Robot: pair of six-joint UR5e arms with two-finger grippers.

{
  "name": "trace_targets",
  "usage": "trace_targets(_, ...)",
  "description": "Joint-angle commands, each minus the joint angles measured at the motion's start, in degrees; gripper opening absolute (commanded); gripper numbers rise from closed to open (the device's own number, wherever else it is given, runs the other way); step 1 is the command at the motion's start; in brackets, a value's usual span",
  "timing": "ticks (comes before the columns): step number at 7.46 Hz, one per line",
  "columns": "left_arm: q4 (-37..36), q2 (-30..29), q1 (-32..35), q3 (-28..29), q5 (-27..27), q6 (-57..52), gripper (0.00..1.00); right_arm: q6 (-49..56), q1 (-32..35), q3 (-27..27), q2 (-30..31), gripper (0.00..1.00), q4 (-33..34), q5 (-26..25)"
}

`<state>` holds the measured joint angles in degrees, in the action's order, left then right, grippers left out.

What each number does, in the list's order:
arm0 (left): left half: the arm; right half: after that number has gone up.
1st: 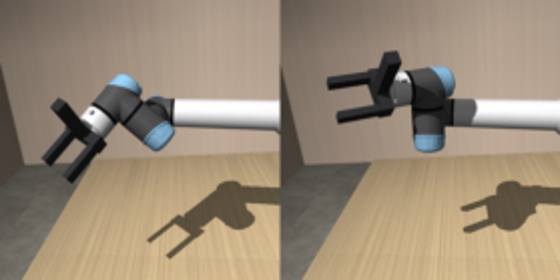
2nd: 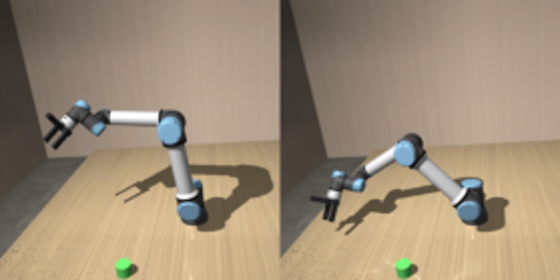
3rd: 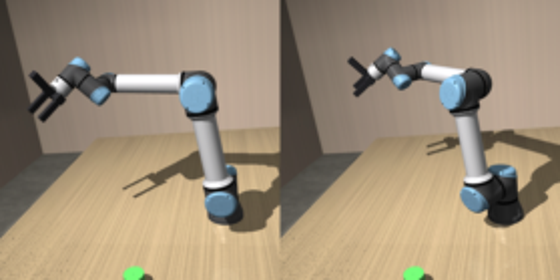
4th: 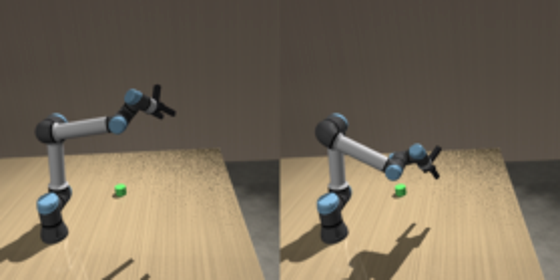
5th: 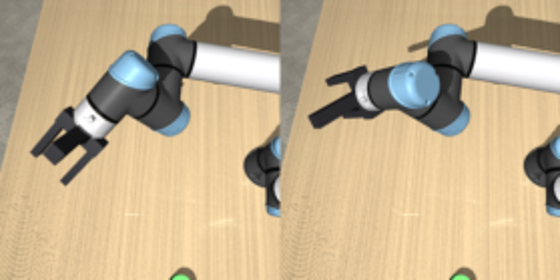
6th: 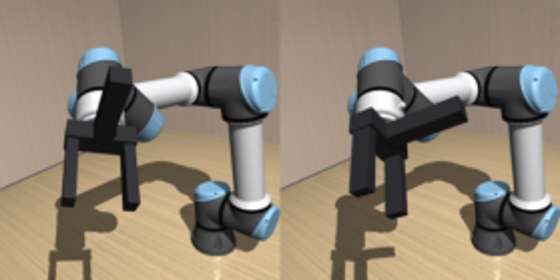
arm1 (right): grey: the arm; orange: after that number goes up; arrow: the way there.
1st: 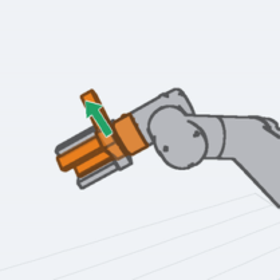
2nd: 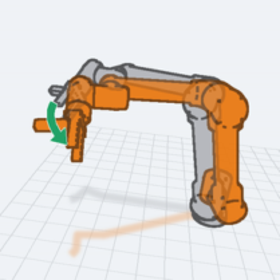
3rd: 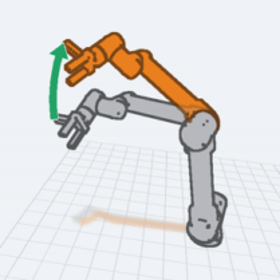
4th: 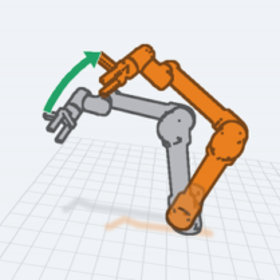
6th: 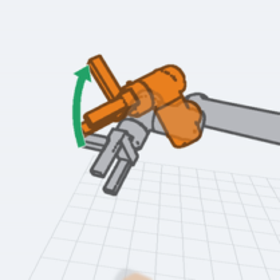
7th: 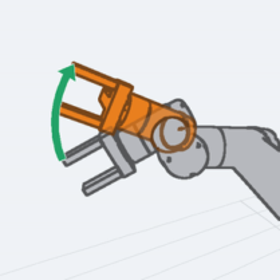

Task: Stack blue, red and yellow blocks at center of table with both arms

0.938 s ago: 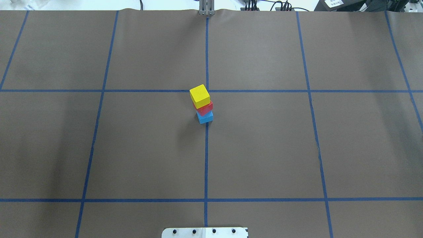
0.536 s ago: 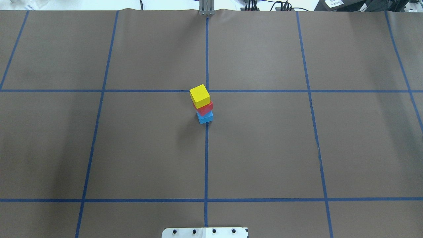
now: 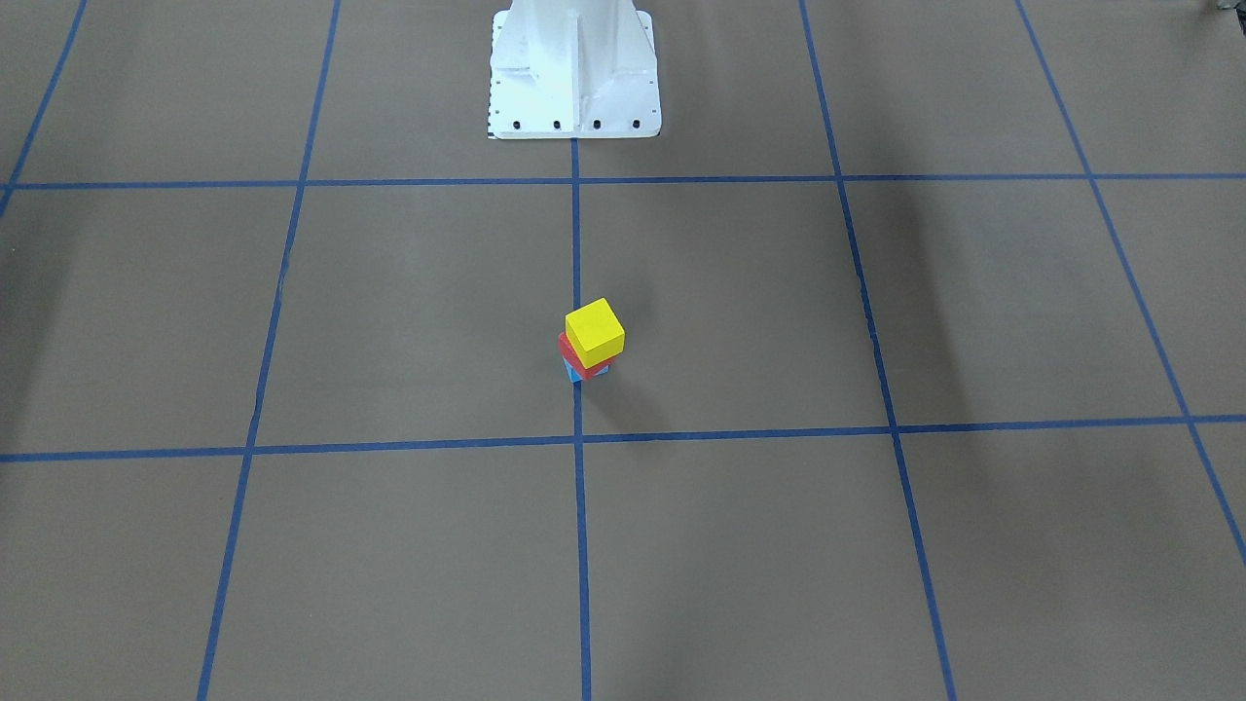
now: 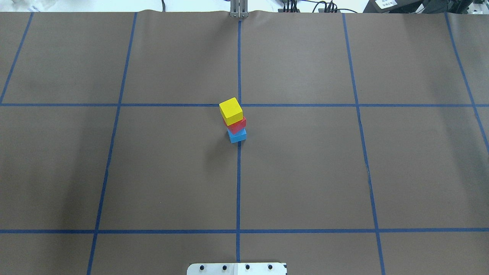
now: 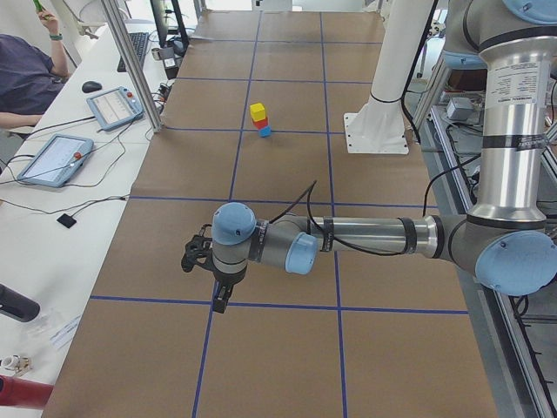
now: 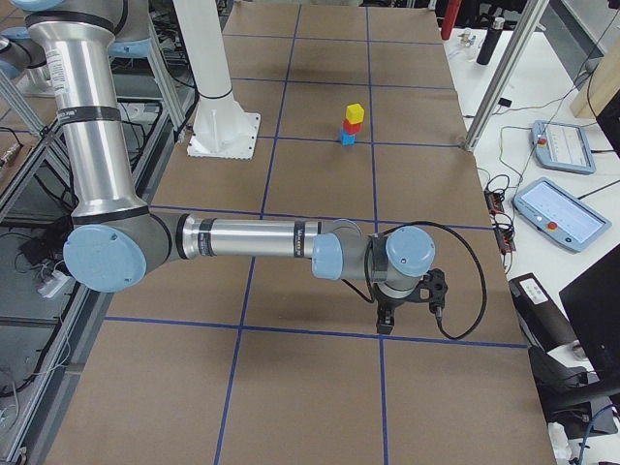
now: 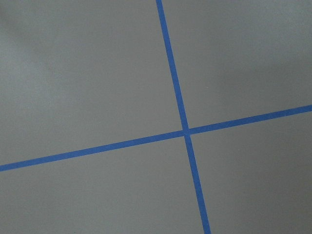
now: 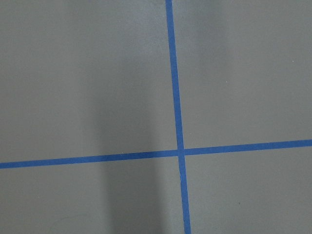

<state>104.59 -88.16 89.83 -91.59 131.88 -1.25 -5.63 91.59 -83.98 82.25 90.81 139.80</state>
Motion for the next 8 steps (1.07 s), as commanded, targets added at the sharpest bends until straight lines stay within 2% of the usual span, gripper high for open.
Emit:
trace_targets(1,0.0,0.0,0.0,-0.1,0.0,0.0,1.0,0.0,0.1,-8.2,7.2,1.0,0.1,-0.1)
trace_targets(2,0.0,-0.1,0.0,-0.1,0.0,0.0,1.0,0.0,0.1,-10.0,8.9,1.0,0.1,-0.1)
trace_targets(8,0.0,0.0,0.0,-0.7,0.0,0.0,1.0,0.0,0.1,-10.4,9.3,1.0,-0.1,0.0)
